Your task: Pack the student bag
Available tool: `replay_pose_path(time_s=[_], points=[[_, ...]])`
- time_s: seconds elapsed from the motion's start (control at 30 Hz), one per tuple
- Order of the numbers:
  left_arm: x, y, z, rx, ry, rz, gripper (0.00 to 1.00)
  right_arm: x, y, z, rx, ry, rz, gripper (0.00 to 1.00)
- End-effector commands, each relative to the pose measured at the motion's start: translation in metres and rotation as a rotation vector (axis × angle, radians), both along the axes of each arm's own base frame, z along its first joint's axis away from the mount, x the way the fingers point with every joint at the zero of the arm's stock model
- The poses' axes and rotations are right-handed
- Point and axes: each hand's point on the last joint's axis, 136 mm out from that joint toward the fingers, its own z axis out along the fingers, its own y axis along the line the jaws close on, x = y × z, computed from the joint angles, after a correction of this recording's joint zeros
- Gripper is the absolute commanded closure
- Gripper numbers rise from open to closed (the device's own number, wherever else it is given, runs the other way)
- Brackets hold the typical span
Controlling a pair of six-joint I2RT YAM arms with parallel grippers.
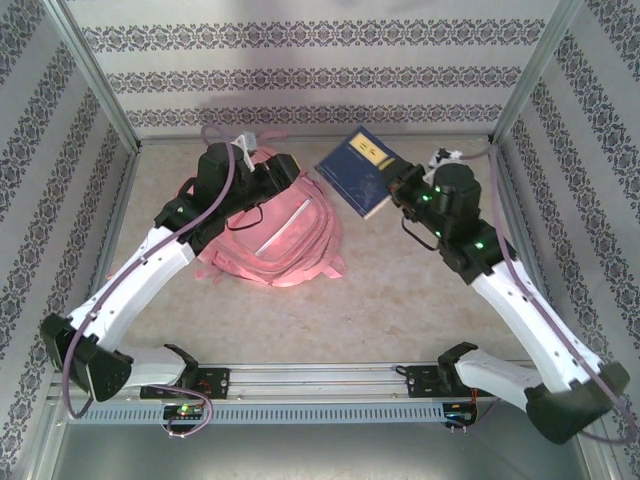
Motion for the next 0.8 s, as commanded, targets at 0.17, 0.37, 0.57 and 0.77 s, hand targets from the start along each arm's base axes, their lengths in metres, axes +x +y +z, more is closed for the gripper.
replay_pose_path(time_s=[0.17,0.37,0.57,0.77], points=[[0.004,0.020,-0.121,0.394,0.247,-0.330,0.44,-0.057,-0.016,-0.079,-0.280,0.187,0.213,1.00],[0.020,0.004,-0.153,0.429,0.308,-0.487,0.47,-0.081,-0.014,-0.086,-0.380,0.207,0.320,1.00],[0.029,-0.004,-0.183,0.432,0.365,-0.583,0.53,-0.093,-0.008,-0.083,-0.328,0.192,0.405,1.00],[0.025,0.000,-0.201,0.455,0.398,-0.605,0.55,-0.096,-0.014,-0.092,-0.304,0.222,0.393,1.00]])
